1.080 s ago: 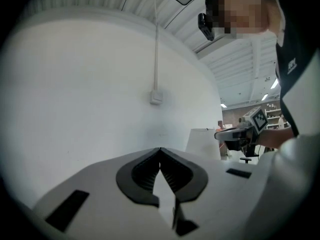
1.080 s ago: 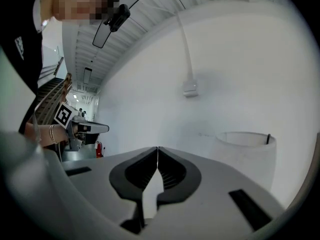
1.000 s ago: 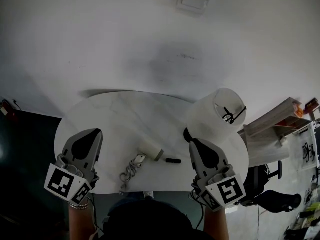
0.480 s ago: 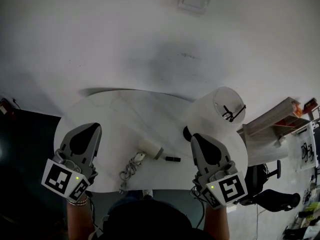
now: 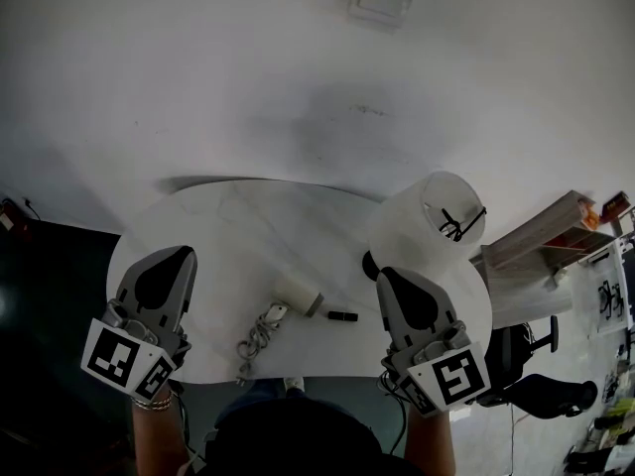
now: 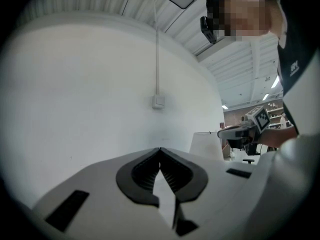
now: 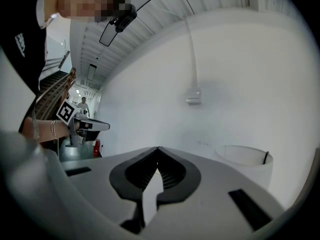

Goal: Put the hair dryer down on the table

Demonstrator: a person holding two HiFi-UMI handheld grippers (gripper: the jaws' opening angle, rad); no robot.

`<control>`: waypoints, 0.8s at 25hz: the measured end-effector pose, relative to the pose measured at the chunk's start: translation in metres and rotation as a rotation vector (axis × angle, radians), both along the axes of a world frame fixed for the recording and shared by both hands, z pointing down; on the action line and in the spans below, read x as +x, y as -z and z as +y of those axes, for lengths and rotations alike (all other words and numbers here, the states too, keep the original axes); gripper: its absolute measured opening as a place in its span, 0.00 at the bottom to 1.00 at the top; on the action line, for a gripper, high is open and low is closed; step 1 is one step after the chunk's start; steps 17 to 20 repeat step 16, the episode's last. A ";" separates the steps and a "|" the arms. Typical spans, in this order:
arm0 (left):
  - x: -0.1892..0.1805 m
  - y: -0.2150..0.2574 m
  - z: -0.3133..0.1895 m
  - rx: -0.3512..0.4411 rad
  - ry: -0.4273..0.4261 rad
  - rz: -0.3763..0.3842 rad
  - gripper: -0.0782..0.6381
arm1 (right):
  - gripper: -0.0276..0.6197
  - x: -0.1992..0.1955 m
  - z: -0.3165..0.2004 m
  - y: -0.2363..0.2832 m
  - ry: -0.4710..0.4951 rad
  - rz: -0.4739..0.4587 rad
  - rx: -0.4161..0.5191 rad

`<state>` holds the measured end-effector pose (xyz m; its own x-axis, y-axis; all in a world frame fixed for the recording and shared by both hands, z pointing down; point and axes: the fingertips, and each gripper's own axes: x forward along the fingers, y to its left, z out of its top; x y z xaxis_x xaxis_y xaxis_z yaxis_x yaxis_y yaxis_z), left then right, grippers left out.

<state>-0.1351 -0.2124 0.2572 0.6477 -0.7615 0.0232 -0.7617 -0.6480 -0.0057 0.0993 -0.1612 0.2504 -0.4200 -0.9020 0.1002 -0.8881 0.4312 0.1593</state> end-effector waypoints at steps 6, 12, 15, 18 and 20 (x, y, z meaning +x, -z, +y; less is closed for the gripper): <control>-0.002 0.000 0.001 0.000 0.014 -0.001 0.13 | 0.07 0.002 0.001 -0.001 0.001 -0.003 -0.003; 0.000 -0.001 0.004 -0.003 0.013 -0.001 0.13 | 0.07 0.002 0.001 -0.002 0.005 -0.006 -0.003; 0.000 -0.002 0.005 -0.007 0.015 0.001 0.13 | 0.07 0.001 0.001 -0.003 0.008 -0.012 -0.007; 0.000 -0.003 0.005 -0.008 0.016 0.002 0.13 | 0.07 0.001 0.000 -0.003 0.010 -0.014 -0.007; 0.000 -0.003 0.005 -0.008 0.016 0.002 0.13 | 0.07 0.001 0.000 -0.003 0.010 -0.014 -0.007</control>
